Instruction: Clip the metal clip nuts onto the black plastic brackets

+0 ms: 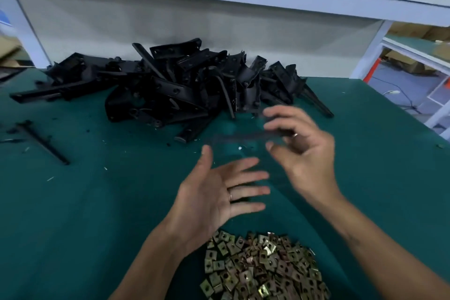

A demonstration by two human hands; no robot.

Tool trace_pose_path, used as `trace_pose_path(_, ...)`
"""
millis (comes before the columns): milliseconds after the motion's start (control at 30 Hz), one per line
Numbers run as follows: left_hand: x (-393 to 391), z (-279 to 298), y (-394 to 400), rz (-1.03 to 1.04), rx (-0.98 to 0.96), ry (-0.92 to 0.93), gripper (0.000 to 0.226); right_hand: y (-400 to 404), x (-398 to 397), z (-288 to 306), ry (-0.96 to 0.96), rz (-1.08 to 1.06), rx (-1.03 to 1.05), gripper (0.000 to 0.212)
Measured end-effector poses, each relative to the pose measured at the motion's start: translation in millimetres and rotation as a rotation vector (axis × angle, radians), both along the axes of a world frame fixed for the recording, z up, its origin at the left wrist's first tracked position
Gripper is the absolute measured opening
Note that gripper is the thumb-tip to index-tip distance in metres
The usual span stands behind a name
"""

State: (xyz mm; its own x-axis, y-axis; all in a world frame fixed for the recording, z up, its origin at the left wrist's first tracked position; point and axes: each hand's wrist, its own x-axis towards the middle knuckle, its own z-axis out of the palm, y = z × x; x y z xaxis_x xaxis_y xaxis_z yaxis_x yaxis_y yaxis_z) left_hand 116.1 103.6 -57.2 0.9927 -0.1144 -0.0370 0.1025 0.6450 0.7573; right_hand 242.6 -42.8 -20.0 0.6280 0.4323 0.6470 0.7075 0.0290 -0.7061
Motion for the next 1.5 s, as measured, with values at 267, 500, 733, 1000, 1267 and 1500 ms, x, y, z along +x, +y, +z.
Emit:
trace_pose_path(267,-4.3,5.0,4.6,0.322,-0.089,-0.110,0.068,14.2,-54.8,-10.1,0.113,0.416,-0.264,0.055)
trace_pose_path(500,-1.1,4.1,-2.1,0.491,0.148,0.036,0.040,-10.3,-33.3,-9.2,0.539,0.497,-0.219,0.030)
trace_pose_path(733,4.9,-0.2,-3.0,0.530,0.115,0.080,0.041,-28.2,-35.3,-35.9,-0.189,0.024,-0.330,0.050)
trace_pose_path(1000,3.1,-7.1,2.8,0.555,0.285,-0.022,0.027,-27.5,-40.6,-34.7,-0.137,-0.001,-0.397,0.013)
trace_pose_path(1267,3.7,-11.4,3.4,0.541,0.385,-0.127,0.019,-51.6,-32.8,-14.8,0.251,0.290,-0.707,0.006)
trace_pose_path(1500,4.3,-16.9,5.2,0.546,0.477,-0.126,0.016,-53.3,-34.4,-9.4,0.326,0.418,-0.908,0.010)
